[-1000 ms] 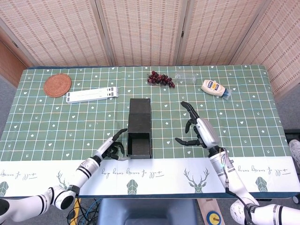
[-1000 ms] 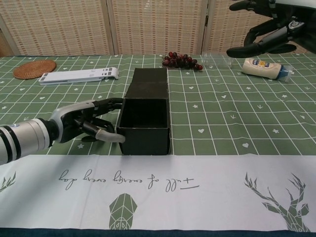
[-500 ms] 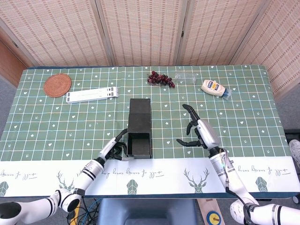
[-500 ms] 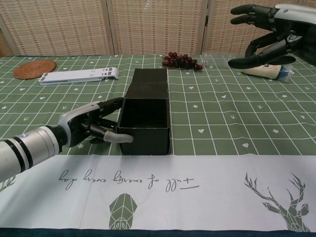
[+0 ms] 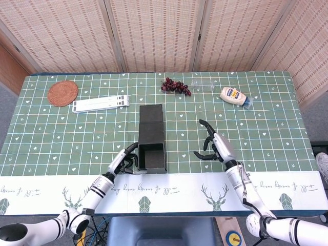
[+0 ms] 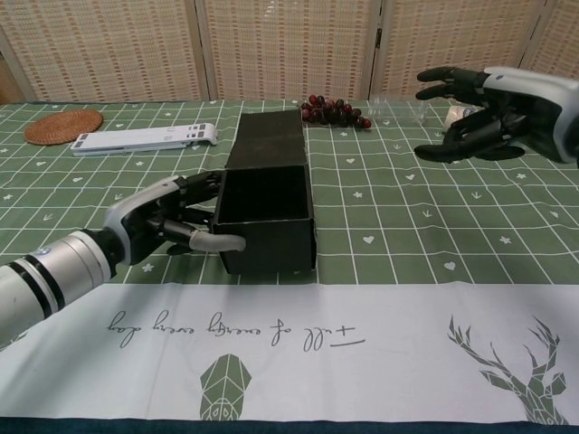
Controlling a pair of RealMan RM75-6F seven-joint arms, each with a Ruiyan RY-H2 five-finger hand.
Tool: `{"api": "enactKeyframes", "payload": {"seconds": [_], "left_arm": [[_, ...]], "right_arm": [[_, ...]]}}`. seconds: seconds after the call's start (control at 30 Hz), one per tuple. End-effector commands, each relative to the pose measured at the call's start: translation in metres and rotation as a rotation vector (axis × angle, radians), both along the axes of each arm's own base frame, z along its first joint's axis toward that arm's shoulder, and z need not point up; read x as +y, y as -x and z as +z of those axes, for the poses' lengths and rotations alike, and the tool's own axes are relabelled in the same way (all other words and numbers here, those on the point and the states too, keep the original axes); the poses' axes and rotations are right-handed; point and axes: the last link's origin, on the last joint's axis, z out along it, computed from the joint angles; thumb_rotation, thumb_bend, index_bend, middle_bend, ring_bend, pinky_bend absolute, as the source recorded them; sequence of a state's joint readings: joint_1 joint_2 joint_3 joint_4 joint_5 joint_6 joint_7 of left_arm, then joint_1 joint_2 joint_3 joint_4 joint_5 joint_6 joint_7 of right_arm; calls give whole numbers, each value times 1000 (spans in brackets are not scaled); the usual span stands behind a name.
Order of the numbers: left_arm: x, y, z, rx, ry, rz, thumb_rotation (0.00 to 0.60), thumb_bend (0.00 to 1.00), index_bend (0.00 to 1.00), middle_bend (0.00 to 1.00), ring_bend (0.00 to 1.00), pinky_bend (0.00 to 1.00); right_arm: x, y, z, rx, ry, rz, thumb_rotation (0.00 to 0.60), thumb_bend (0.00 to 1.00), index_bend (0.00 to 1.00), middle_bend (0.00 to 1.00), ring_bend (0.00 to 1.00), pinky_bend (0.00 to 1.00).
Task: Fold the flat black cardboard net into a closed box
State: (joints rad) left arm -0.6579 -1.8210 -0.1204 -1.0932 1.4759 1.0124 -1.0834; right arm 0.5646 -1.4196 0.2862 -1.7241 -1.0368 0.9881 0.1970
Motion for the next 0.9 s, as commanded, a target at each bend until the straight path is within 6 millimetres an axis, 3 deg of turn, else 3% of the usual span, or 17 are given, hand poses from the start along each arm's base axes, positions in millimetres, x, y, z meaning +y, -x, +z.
{"api": "enactKeyframes", "payload": {"seconds": [0.03,0.3,0.57,0.77,0.9], "left_arm": [[-3,-3,20,-13,-18,-38,600,130,347,307,631,939],[-18,-14,46,-20,-14,-98,600,130,343,307,629,939],[-29,-28,46,-23,25,-127,600,130,334,307,628,939],[-34,-37,40,2,49,-165,600,129,332,307,628,939],[-33,-34,32,48,67,-164,600,130,323,307,627,939]], "right_arm": [[-10,-2,-18,-8,-43,-24,600,235,0,110,618,1000],[-34,-27,-59,-15,-71,-20,600,196,0,119,627,1000],[-53,-72,-84,-80,-40,-18,600,195,0,119,631,1000],[-66,-109,-83,-158,19,-7,600,168,0,143,655,1000],[-69,-129,-73,-219,37,11,600,95,0,163,664,1000]]}}
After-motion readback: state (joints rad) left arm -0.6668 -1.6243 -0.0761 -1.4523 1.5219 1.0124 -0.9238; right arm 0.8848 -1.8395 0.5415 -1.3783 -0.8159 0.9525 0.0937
